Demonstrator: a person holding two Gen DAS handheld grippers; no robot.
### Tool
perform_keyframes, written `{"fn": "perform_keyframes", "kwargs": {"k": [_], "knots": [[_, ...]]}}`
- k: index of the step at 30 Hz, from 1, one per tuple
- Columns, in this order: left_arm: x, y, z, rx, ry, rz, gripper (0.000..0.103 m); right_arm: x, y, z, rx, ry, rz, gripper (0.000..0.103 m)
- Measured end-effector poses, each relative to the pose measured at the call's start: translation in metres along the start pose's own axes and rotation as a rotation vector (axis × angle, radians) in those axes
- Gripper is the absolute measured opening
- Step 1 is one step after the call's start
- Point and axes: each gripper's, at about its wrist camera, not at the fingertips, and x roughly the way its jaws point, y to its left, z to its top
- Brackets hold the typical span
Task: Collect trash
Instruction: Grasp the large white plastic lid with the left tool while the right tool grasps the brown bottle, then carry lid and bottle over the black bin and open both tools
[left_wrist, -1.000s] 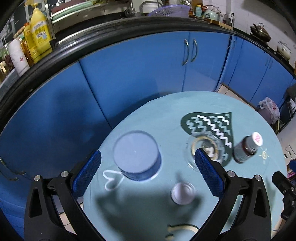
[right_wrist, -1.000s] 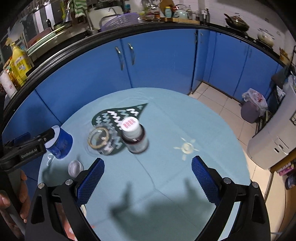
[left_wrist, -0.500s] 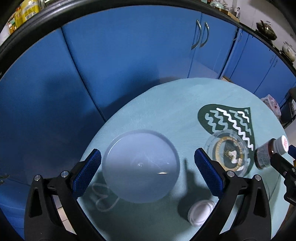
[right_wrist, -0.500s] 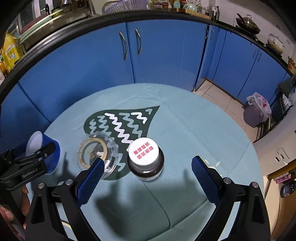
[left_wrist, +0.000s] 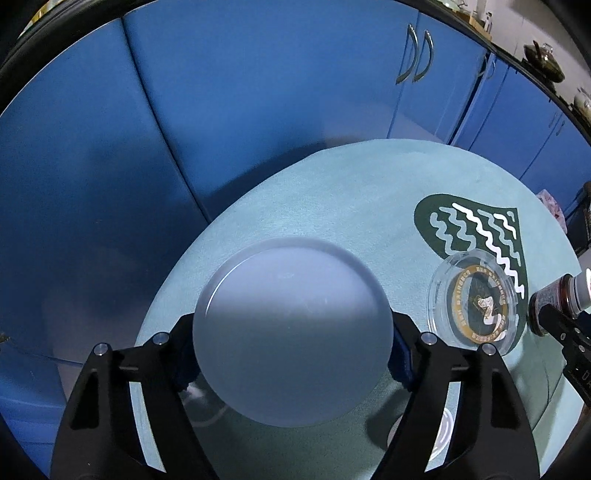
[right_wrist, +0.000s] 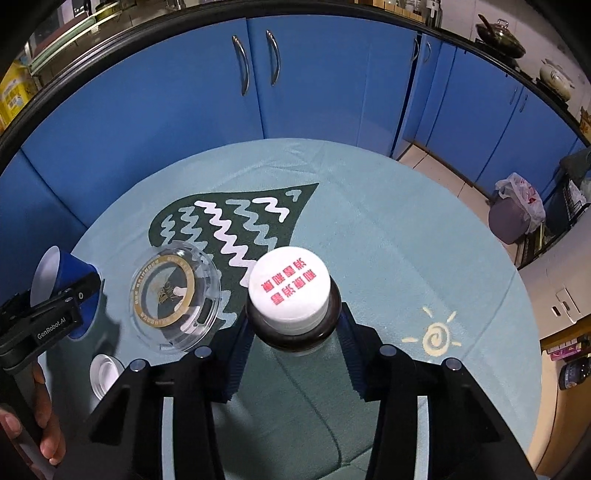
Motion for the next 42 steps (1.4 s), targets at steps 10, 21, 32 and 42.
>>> {"fn": "perform_keyframes", "kwargs": {"k": [10,21,32,42], "knots": [[-0.038,-0.009,-0.008,0.025,-0.07,-0.013,0.076,-0.022,-0.001,-0.008,-0.009,-0.031,-0.002,0.044],[-0.082,-0.034,-0.023,0.097,-0.123,-0.059,0.076,-0.063,-0.025,-0.026,0.029,-0.071,-0.007,0.044],[-0.115,-0.114,-0.04,0.22,-0.155,-0.11,0.076,-0.099,-0.082,-0.057,0.12,-0.114,-0.036,0.044],[-0.137,-0.203,-0.067,0.358,-0.169,-0.173,0.076,-0.13,-0.15,-0.089,0.224,-0.146,-0.085,0.044]]}}
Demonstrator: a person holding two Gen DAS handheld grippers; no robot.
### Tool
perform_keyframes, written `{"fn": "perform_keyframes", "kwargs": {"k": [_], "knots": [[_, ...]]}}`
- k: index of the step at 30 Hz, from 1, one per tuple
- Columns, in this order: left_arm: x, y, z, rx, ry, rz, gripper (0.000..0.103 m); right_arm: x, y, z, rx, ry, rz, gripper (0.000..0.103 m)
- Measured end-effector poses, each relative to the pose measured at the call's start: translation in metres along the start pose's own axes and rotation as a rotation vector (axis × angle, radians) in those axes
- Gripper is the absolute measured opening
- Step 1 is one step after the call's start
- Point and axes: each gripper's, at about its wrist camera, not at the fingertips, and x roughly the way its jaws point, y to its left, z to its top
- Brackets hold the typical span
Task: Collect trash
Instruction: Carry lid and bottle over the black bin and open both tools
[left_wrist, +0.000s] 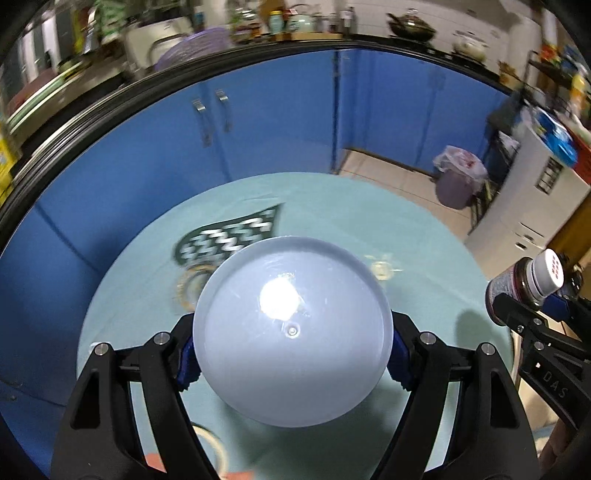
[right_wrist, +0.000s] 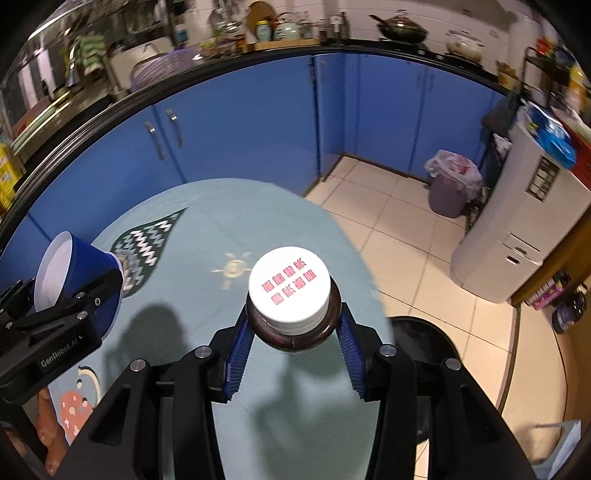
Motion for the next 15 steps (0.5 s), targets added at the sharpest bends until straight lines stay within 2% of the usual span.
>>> {"fn": "perform_keyframes", "kwargs": {"k": [15], "knots": [[-0.002,-0.138,0.018,0.169,-0.007,-0.153,0.076,-0.021,-0.109,-0.023,0.153,-0.007,-0.121,0.044]]}}
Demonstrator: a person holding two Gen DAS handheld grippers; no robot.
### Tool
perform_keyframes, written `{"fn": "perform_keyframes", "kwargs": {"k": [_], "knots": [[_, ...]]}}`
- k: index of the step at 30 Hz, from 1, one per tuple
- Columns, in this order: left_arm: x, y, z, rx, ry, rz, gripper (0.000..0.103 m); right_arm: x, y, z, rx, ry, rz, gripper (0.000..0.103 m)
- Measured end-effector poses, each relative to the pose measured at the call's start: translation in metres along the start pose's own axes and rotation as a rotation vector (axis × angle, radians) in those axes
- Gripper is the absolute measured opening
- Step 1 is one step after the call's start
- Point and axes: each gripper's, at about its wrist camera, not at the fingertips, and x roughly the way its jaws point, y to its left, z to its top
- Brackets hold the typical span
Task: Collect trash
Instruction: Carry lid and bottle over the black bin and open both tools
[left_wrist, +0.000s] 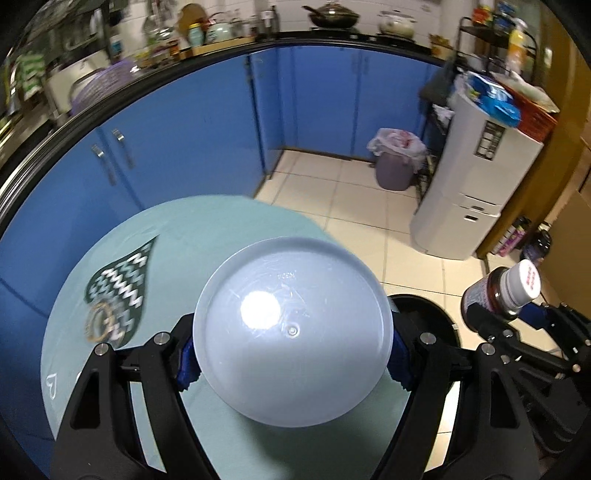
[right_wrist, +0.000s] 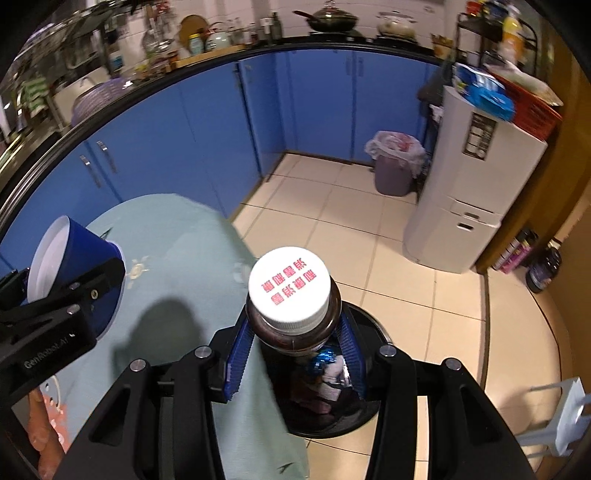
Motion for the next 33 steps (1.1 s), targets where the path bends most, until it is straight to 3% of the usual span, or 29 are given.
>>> {"fn": "perform_keyframes", "kwargs": {"k": [17,24,33], "knots": [[0.015,-0.095,0.03,0.13,-0.025,-0.124,0.078,0.006,-0.062,-0.002,0.088,0.009,-0.063,0.044],[0.017,-0.099,0.036,0.114,-0.03,-0.133,0.093,0.009,-0.069,-0.004,0.101,0.019,-0.066,0.044],[0.026,-0.077,0.031,0.066,0.006,-0.106,0.093,0.021,-0.061,-0.003,0.096,0.034,-0.044,0.044]]}}
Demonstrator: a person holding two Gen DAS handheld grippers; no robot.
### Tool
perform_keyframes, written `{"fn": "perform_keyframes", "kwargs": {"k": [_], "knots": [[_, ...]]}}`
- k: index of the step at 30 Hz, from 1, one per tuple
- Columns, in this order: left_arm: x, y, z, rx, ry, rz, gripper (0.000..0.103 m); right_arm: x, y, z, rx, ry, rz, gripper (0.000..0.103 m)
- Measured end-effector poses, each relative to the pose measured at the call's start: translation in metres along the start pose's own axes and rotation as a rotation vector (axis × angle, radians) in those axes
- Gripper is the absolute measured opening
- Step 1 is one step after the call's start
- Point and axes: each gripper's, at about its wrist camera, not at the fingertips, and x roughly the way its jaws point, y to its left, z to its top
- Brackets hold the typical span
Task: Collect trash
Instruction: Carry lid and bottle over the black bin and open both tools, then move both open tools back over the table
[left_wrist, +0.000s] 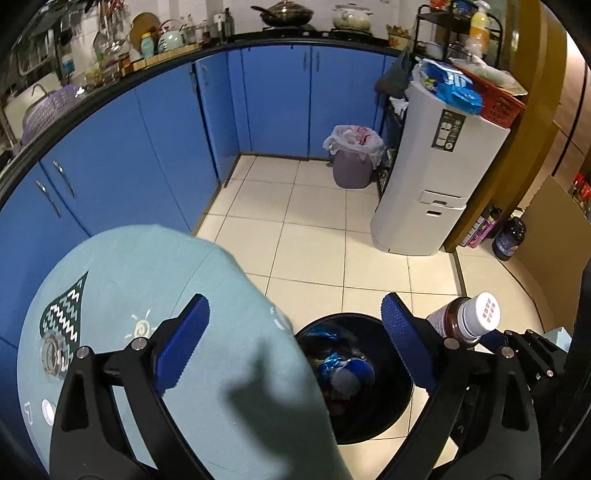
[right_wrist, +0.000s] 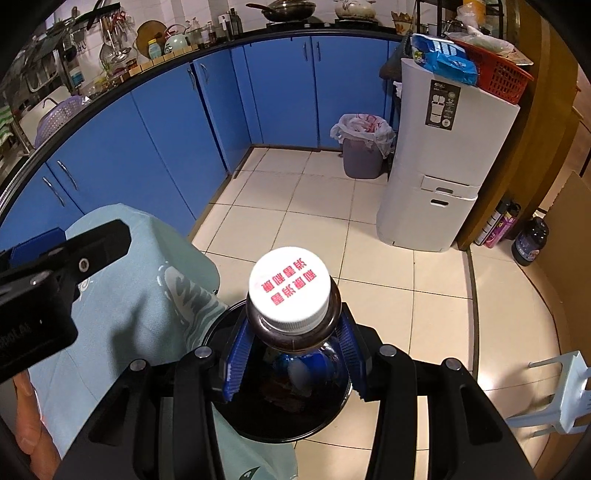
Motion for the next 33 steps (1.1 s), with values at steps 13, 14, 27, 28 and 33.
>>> {"fn": "perform_keyframes", "kwargs": {"k": [13,14,27,28,33], "knots": [[-0.001,0.019,-0.003,-0.034,-0.003,0.032,0.093,0.011,0.01,0.004,0.001,0.011,0.038,0.084],[0.0,0.019,-0.003,-0.033,-0.003,0.033,0.093,0.009,0.011,0.004,-0.004,0.003,0.034,0.084],[-0.005,0.032,-0.007,-0.06,0.004,0.042,0.093,-0.001,0.024,0.007,-0.028,-0.014,0.023,0.084],[-0.006,0.034,-0.007,-0.063,0.003,0.046,0.093,-0.002,0.025,0.007,-0.032,-0.015,0.026,0.084],[-0.018,0.052,-0.012,-0.087,-0.008,0.068,0.093,-0.01,0.046,0.008,-0.063,-0.028,0.051,0.084]]}}
